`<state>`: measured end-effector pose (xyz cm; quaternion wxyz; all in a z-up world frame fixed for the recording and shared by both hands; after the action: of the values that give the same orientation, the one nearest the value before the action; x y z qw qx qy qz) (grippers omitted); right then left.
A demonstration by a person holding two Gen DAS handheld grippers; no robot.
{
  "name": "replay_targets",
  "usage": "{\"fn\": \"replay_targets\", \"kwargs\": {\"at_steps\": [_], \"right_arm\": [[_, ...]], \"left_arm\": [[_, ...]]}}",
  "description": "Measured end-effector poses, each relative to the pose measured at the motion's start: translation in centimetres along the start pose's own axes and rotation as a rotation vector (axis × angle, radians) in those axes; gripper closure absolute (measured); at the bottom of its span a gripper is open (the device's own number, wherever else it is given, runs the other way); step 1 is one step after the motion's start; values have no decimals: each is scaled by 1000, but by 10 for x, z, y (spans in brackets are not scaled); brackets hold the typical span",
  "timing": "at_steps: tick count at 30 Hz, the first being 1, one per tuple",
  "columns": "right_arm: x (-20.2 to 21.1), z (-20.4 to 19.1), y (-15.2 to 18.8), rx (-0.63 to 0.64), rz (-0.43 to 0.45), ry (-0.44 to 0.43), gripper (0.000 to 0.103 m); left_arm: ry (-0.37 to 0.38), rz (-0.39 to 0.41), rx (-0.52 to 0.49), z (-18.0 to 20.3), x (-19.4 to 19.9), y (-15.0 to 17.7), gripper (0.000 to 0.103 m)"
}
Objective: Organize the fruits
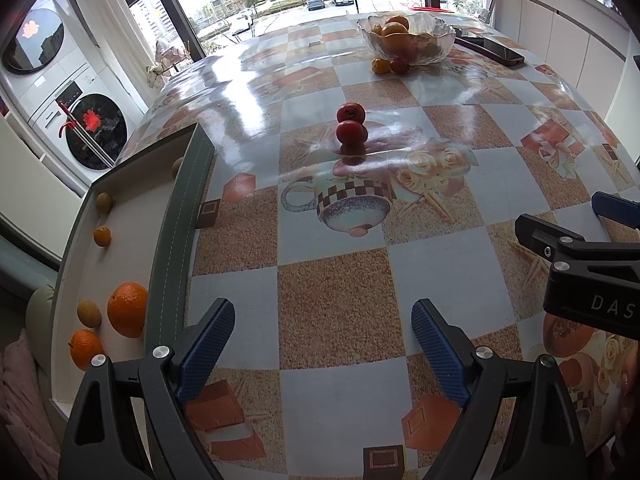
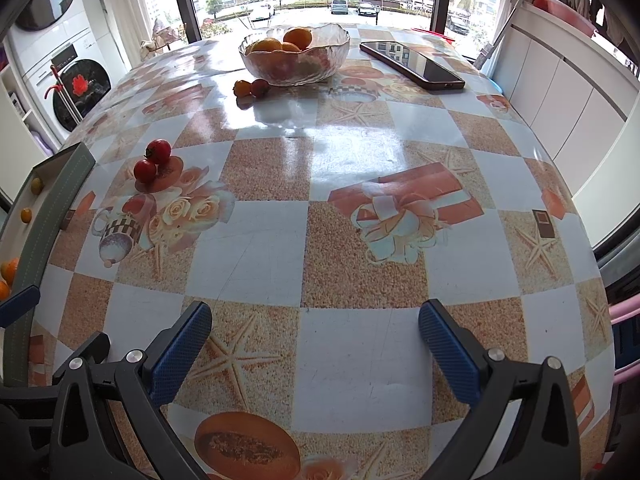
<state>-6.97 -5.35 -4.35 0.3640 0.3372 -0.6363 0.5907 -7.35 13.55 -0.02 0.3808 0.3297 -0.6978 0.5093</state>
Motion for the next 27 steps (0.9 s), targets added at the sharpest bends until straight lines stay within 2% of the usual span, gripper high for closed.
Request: {"fn": "replay_targets", "kwargs": {"at_steps": [18, 22, 27], "right_arm": [[-3, -4, -2, 10, -19, 30, 0], [-4, -11, -15, -1, -37, -68, 0], [-14, -44, -35, 34, -48, -126, 0]], "left_arm": [[5, 14, 3, -6, 2, -3, 12], [18, 70, 48, -26, 16, -12, 12], [6, 113, 100, -54, 28, -22, 12]]}}
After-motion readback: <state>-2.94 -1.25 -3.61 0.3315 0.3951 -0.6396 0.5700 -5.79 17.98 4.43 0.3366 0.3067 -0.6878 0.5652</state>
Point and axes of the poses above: each gripper's, at about its wrist camera, not at the fingertips, and x roughly against the way its jaws point, z to its right, y to its underside, the point moved 2 cm from there along -x, roughly the way its jaws point, and after that the axes turned 1 degree about y, right-handed, at the moved point
